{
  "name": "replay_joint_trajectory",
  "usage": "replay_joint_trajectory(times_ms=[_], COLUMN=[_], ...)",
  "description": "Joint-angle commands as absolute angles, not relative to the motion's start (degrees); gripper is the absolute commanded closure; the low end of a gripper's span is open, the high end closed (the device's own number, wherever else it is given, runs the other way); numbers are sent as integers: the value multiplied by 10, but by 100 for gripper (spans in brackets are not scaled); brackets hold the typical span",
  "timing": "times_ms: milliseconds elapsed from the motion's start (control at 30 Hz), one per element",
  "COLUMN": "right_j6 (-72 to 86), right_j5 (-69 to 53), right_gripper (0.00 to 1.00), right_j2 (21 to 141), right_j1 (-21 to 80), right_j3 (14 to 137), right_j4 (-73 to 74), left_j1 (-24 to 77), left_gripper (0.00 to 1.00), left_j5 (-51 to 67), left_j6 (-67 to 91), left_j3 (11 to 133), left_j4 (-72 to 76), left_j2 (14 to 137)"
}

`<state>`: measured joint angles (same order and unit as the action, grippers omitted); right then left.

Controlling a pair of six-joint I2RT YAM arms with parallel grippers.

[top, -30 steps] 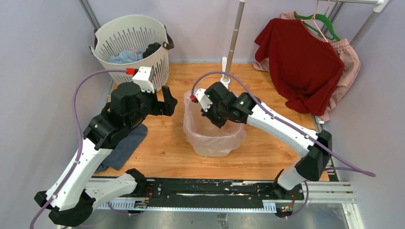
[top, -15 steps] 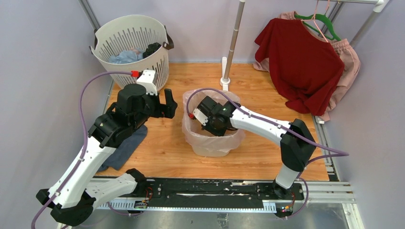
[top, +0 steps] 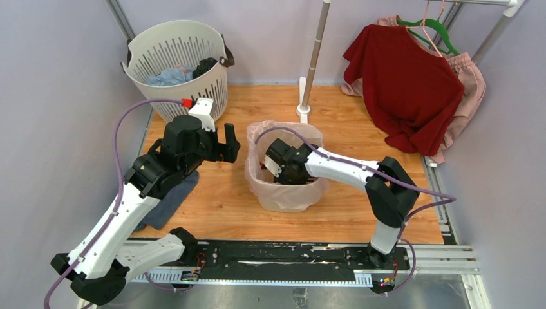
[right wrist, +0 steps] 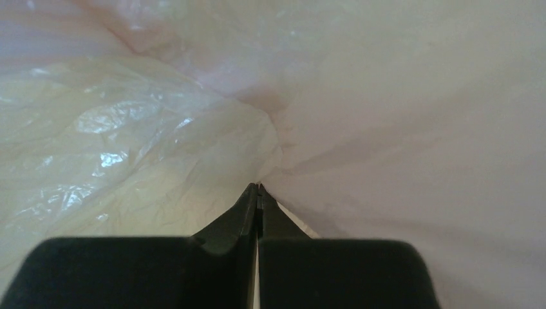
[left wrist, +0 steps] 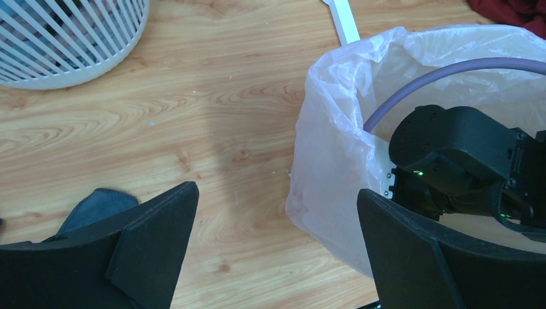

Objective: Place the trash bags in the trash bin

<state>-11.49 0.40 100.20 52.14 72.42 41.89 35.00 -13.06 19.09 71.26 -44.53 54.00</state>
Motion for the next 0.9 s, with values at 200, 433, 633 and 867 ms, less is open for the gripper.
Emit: replay_joint_trajectory(times_ms=[200,433,633,867], right_j6=[-90,-85,-82,-60], right_j5=[-12,-12,-1,21], right_gripper=[100,100,99,73], right_j2=[1052,1031,990,922], right_j1=[522,523,524,526], right_j3=[709,711,743,794], right_j4=[430,432,463,484], left_j1=[345,345,345,342], left_gripper=[0,0,0,0], left_j5=[-124,-122,-121,-125], left_j6=[192,193,194,196], left_j3=[706,706,700,682], left_j4=[-432,-432,-426,-412], left_j2=[536,535,539,551])
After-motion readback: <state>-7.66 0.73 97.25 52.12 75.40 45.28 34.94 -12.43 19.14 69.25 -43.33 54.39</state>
